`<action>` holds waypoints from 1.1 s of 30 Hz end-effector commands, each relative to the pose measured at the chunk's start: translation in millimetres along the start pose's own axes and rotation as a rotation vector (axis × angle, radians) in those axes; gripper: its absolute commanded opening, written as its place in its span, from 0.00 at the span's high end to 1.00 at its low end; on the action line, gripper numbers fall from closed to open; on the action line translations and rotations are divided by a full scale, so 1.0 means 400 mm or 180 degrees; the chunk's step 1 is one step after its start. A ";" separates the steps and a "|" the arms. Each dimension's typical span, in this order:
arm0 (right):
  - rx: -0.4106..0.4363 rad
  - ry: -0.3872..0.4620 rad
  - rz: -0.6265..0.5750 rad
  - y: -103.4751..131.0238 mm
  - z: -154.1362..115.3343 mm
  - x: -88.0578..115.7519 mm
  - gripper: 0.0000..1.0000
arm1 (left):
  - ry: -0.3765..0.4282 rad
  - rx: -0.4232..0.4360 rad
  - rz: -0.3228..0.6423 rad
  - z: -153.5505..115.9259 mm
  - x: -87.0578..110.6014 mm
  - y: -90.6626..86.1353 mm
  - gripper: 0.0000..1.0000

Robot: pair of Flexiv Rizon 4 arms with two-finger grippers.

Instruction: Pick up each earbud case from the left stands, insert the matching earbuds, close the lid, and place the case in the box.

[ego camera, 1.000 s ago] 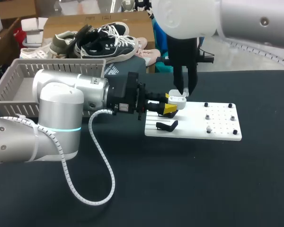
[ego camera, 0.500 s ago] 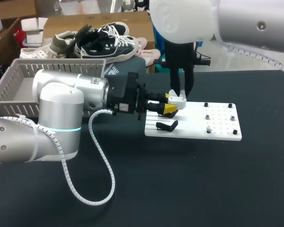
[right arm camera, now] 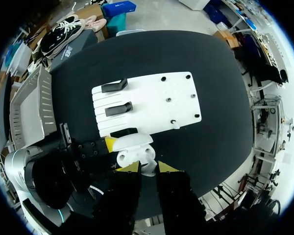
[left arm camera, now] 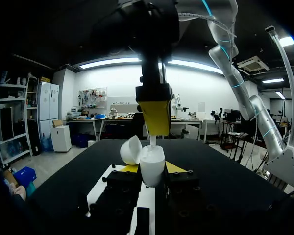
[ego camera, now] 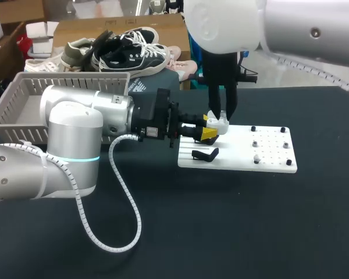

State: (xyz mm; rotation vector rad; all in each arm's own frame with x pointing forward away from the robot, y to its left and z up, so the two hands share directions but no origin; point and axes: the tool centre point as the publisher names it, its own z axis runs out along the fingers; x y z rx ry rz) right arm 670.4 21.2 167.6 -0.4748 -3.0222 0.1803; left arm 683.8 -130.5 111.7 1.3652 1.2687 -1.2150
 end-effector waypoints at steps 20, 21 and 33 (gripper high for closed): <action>0.0009 0.0021 0.0041 0.005 0.019 -0.019 1.00 | -0.0002 0.0004 0.0002 0.000 0.001 0.002 1.00; 0.0013 0.0022 0.0042 0.005 0.020 -0.019 1.00 | -0.0002 0.0004 0.0002 0.000 0.001 0.002 1.00; 0.0107 0.0003 0.0061 0.009 0.031 -0.022 0.95 | -0.0002 0.0004 0.0002 0.000 0.001 0.002 1.00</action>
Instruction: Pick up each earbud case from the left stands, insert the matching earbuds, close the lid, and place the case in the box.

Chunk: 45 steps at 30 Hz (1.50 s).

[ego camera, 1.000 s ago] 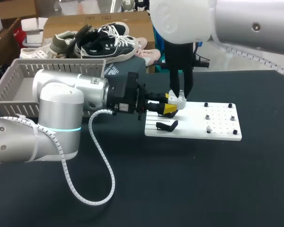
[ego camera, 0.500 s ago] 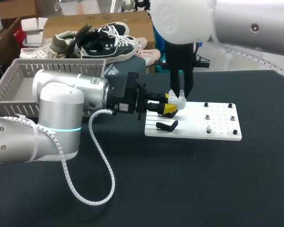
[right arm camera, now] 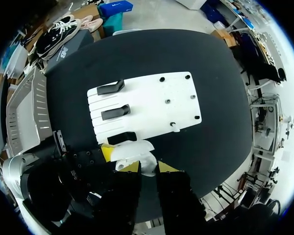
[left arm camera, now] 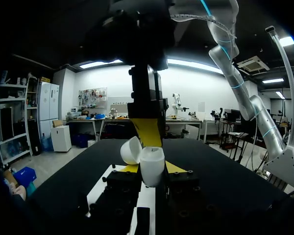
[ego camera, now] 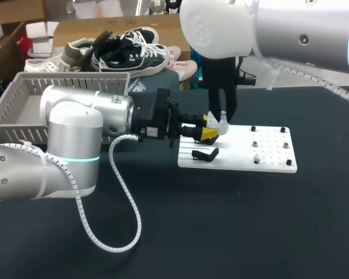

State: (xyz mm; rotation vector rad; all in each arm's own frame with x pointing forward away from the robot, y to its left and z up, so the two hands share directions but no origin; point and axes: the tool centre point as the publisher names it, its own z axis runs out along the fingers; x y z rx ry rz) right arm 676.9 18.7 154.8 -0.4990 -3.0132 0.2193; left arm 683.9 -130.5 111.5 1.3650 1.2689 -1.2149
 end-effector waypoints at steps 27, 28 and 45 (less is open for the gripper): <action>-0.0605 -0.0283 0.0130 -0.139 -0.071 0.048 0.58 | -0.0002 0.0005 0.0002 0.001 0.000 0.002 1.00; -0.0639 -0.0330 0.0148 -0.149 -0.070 0.046 0.55 | -0.0002 0.0005 0.0002 0.001 0.000 0.002 1.00; -0.1189 -0.0695 0.0013 -0.226 0.017 0.039 0.46 | -0.0002 0.0005 0.0002 0.001 0.000 0.002 1.00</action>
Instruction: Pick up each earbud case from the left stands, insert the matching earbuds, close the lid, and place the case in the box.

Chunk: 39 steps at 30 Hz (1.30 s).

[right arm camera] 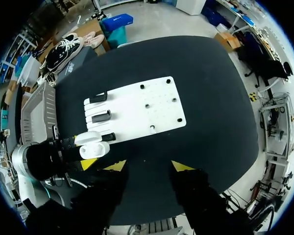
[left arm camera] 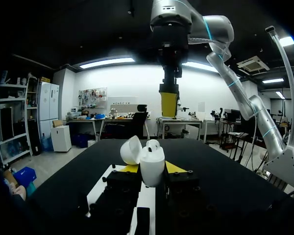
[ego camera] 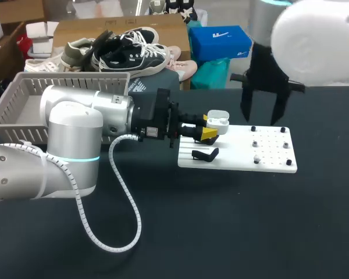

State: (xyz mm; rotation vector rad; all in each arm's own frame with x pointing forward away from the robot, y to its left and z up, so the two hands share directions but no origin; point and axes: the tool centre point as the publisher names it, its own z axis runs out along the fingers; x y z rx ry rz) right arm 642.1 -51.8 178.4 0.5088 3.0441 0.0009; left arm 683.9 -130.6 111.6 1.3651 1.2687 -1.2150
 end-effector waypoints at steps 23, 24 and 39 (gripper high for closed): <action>-0.0504 -0.0055 0.0412 -0.050 0.208 -0.044 0.54 | -0.0002 0.0004 0.0002 0.000 0.000 0.002 1.00; -0.0495 -0.0040 0.0413 -0.048 0.214 -0.043 0.54 | -0.0002 0.0004 0.0002 0.000 0.000 0.002 1.00; -0.0371 0.0088 0.0654 -0.031 0.284 -0.034 0.52 | -0.0002 0.0004 0.0002 0.000 0.000 0.002 1.00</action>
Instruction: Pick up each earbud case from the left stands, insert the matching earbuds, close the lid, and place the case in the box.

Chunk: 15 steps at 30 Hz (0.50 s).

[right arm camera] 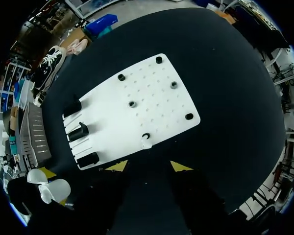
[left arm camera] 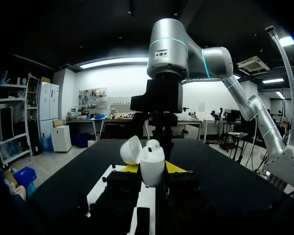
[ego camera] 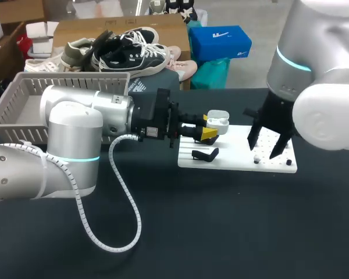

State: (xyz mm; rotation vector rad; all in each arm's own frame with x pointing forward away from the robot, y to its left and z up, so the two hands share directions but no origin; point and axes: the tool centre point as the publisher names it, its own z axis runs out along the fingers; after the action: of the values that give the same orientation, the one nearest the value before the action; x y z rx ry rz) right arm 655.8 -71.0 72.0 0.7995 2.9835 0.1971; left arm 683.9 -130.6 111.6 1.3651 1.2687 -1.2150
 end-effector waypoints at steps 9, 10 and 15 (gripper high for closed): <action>-0.0033 -0.0063 0.0189 0.001 0.042 0.008 0.54 | -0.0002 0.0004 0.0002 0.000 0.000 0.002 1.00; -0.0028 -0.0076 0.0203 0.000 0.045 0.007 0.54 | -0.0002 0.0004 0.0002 0.000 0.000 0.002 1.00; -0.0074 -0.0162 0.0266 -0.005 0.056 0.010 0.54 | -0.0002 0.0004 0.0002 0.000 0.000 0.002 1.00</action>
State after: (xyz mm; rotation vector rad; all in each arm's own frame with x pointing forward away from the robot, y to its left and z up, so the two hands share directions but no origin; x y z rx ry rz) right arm 660.3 -66.9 53.1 0.9134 2.9279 0.2071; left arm 683.9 -130.6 111.6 1.3651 1.2687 -1.2150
